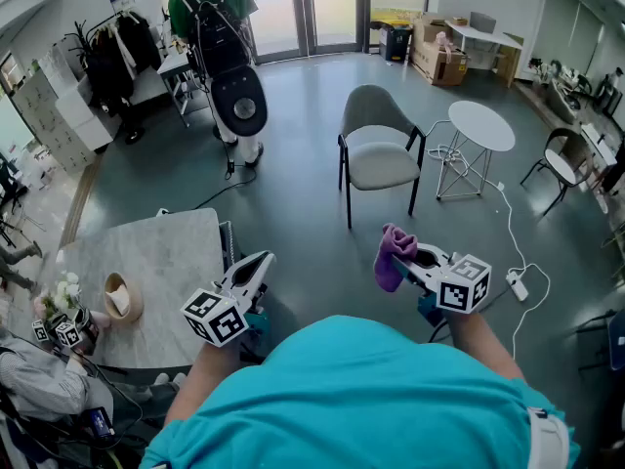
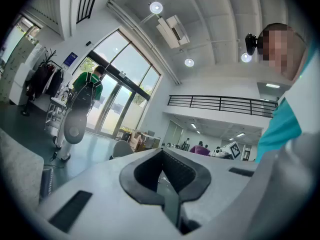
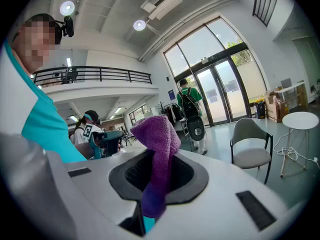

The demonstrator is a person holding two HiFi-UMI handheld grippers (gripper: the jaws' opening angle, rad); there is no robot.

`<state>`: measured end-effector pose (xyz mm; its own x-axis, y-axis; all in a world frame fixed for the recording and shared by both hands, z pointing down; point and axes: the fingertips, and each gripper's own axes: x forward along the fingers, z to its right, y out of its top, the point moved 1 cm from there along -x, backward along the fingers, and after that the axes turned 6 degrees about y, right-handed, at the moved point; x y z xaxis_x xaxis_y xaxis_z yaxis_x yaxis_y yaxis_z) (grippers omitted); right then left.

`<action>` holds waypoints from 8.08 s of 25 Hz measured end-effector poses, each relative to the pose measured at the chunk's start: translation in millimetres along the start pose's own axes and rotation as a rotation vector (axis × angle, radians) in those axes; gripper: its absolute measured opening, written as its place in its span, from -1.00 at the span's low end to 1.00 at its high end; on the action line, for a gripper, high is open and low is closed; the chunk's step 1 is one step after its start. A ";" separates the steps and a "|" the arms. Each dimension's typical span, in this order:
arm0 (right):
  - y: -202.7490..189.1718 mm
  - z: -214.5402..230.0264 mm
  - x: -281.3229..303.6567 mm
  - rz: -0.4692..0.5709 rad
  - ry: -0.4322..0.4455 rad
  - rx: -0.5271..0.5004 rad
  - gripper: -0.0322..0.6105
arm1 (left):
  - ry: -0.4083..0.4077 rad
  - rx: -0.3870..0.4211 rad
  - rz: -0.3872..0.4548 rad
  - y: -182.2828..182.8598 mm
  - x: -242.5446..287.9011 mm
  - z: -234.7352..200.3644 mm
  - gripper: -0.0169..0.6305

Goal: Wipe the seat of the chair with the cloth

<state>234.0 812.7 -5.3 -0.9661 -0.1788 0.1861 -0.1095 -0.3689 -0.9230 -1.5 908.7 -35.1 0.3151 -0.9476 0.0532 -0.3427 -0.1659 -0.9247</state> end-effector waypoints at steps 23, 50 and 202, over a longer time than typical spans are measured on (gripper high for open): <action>8.1 57.2 -71.8 0.009 0.016 0.030 -0.72 | -0.068 0.001 -0.047 -14.1 94.6 61.3 -0.94; 19.7 207.9 -77.5 -0.003 -0.024 0.121 -0.72 | -0.164 -0.058 -0.112 -35.5 265.7 31.9 -0.94; -245.4 1118.9 467.1 -0.781 -0.406 0.298 -0.71 | -0.044 -0.117 -0.541 -221.5 959.9 -531.4 -0.94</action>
<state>71.0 -200.8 685.0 -0.4816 -0.0662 0.8739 -0.5752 -0.7285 -0.3721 -93.4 -109.3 421.2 0.5091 -0.7070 0.4909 -0.2168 -0.6573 -0.7218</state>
